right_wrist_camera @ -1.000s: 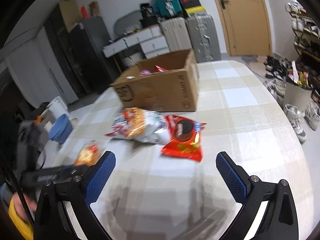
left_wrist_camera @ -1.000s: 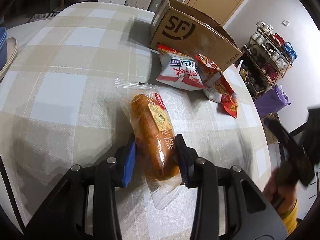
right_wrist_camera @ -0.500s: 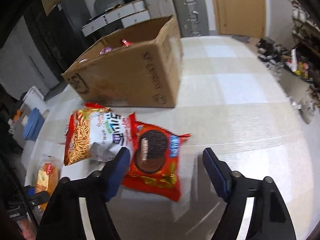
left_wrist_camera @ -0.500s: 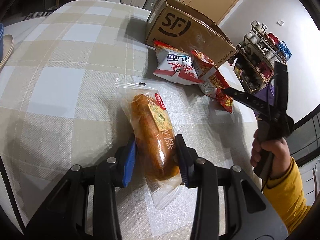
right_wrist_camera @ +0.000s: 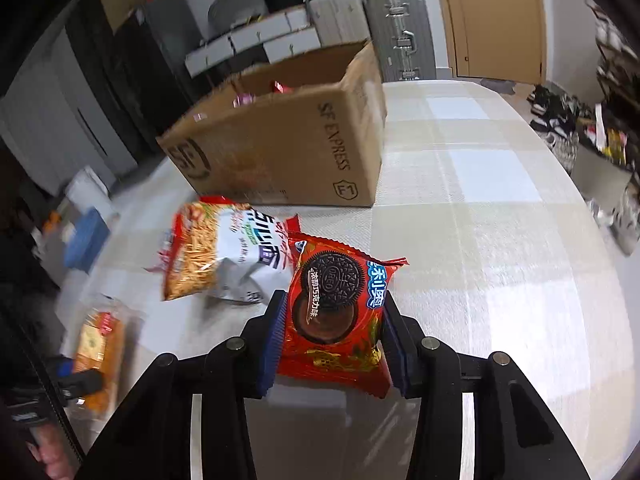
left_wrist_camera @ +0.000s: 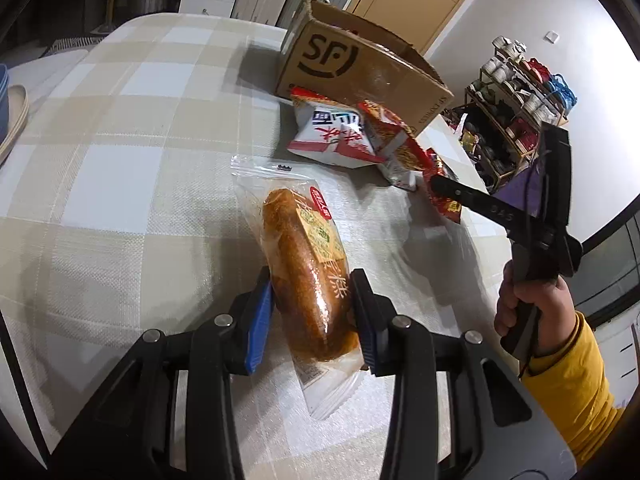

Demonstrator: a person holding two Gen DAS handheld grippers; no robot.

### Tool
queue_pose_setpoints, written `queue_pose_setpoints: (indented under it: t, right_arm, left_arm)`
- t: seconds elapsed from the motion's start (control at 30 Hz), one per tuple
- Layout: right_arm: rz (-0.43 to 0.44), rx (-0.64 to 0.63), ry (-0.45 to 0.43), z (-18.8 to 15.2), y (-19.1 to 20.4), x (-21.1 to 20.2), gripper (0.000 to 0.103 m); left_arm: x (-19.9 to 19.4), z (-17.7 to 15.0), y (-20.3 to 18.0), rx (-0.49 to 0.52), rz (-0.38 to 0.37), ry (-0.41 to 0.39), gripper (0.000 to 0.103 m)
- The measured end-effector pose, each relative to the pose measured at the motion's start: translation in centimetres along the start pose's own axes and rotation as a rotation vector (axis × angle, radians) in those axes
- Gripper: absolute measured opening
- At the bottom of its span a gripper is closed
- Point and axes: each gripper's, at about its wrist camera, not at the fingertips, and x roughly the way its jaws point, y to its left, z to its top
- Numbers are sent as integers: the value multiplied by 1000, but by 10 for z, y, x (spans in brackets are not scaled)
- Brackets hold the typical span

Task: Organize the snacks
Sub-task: 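Carry the cake bun and Oreo pack with both tools over the box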

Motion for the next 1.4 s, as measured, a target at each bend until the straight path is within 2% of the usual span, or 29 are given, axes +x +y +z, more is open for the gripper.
queue_pose_setpoints:
  t: [0.3, 0.67, 1.0, 1.4]
  right_arm:
    - [135, 20, -122, -25, 22, -71, 45]
    - [265, 21, -172, -62, 57, -128, 45]
    - [303, 28, -153, -79, 64, -134, 45]
    - [309, 32, -138, -82, 64, -130, 45]
  left_arm:
    - [-17, -8, -12, 26, -6, -17, 34]
    - [-41, -19, -32, 73, -15, -34, 34]
    - [-47, -25, -35, 73, -32, -27, 34]
    - [-52, -22, -39, 85, -38, -34, 34]
